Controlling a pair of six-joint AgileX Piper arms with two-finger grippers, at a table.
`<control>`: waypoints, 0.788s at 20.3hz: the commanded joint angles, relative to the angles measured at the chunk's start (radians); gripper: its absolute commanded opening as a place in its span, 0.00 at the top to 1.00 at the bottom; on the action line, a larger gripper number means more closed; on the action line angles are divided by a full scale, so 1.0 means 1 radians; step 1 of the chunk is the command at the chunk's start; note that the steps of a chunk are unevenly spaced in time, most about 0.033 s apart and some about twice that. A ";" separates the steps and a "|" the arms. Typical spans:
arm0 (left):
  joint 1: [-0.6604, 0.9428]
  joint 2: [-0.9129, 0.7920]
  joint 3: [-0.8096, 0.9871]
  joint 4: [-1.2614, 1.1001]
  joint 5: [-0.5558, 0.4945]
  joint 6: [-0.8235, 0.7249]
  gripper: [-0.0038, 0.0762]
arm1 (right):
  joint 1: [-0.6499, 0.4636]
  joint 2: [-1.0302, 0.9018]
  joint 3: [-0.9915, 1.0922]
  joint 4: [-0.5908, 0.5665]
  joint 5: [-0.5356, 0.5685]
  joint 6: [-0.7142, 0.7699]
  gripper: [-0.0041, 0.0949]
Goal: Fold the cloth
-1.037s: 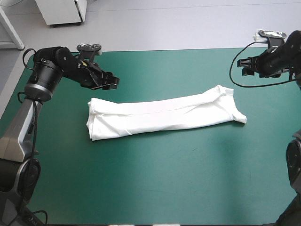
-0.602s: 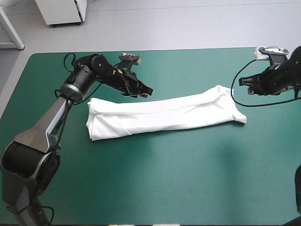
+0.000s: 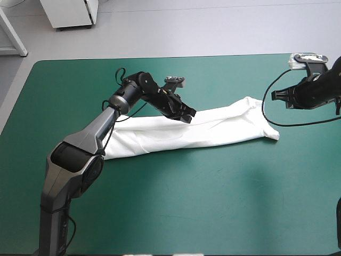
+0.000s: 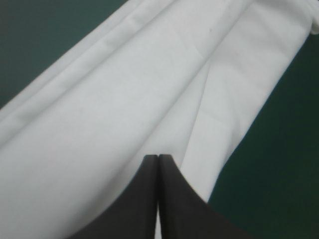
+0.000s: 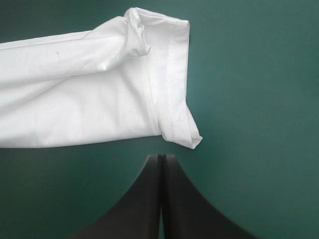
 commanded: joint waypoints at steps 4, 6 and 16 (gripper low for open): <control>-0.024 -0.009 -0.037 0.000 0.001 -0.033 0.96 | -0.004 0.017 -0.021 0.001 -0.034 -0.017 0.98; -0.024 0.007 -0.037 0.027 -0.001 -0.037 0.96 | -0.004 0.055 -0.021 0.001 -0.036 -0.015 0.98; -0.024 0.049 -0.037 0.030 0.003 -0.039 0.96 | -0.012 0.301 -0.033 0.168 -0.042 -0.090 0.28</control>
